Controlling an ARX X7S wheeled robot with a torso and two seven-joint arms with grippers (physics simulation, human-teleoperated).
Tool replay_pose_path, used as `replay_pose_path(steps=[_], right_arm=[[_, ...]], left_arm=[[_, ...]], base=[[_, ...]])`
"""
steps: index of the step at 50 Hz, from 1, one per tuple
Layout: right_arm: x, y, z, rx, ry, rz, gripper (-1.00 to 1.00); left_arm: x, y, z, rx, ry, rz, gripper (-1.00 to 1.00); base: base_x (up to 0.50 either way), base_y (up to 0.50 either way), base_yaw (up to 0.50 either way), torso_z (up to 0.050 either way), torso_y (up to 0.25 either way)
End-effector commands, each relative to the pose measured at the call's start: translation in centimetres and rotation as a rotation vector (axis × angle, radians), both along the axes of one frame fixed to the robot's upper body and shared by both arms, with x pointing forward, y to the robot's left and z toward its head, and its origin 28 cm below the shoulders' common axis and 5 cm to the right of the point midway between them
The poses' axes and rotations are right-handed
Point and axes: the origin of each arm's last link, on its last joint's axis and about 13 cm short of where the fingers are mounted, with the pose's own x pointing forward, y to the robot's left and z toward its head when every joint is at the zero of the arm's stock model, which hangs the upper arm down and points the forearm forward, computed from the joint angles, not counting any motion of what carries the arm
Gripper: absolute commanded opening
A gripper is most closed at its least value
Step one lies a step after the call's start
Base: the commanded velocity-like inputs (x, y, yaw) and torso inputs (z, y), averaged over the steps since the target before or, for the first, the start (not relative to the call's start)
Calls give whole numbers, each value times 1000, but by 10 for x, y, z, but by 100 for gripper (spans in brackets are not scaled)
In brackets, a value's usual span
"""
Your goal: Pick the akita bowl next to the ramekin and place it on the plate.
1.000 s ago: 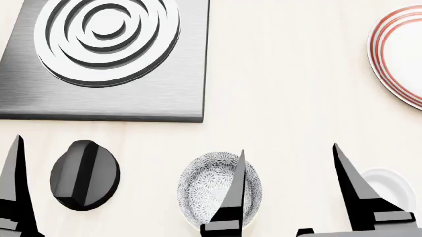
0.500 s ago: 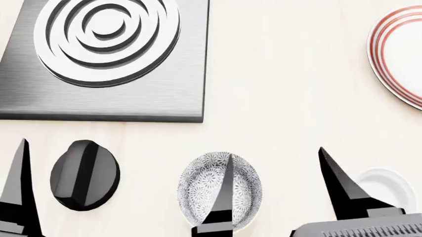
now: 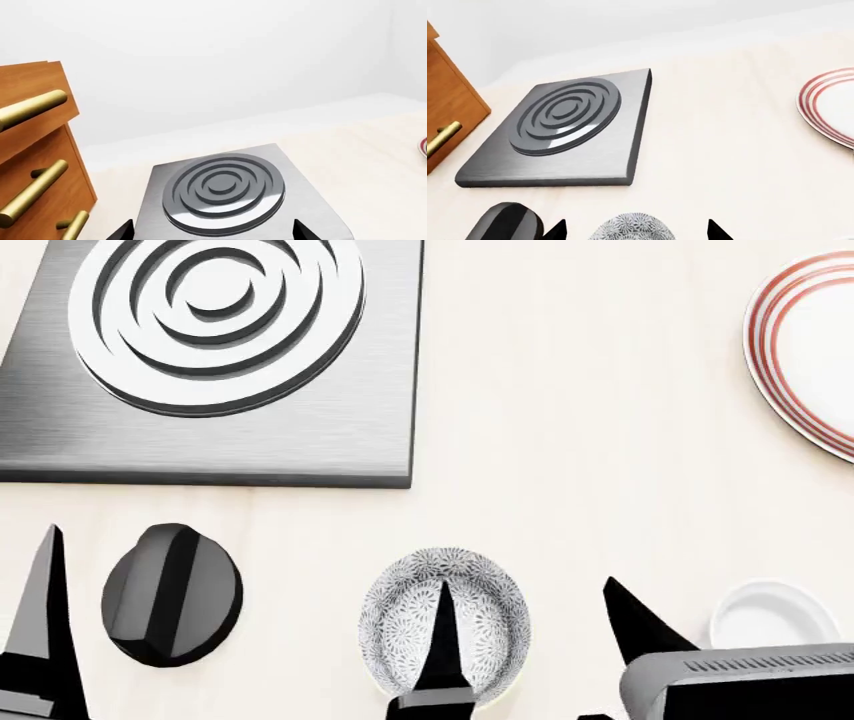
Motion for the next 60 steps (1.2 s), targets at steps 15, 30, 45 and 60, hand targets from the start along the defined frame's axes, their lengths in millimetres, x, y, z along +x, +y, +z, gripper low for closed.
replay_pose_path(steps=[15, 30, 45, 60], right_arm=[[7, -3, -4, 93, 126, 12, 100], [11, -3, -6, 129, 191, 10, 100], [17, -5, -10, 150, 201, 11, 100], [24, -6, -17, 165, 224, 10, 100]], left_arm=[[0, -1, -2, 3, 3, -1, 100], [0, -1, -1, 3, 5, -3, 100], [0, -1, -3, 3, 6, -5, 100], [-1, -1, -3, 2, 7, -5, 100]], base=[[0, 0, 0, 0, 0], [0, 0, 0, 0, 0], [0, 0, 0, 0, 0], [0, 0, 0, 0, 0]])
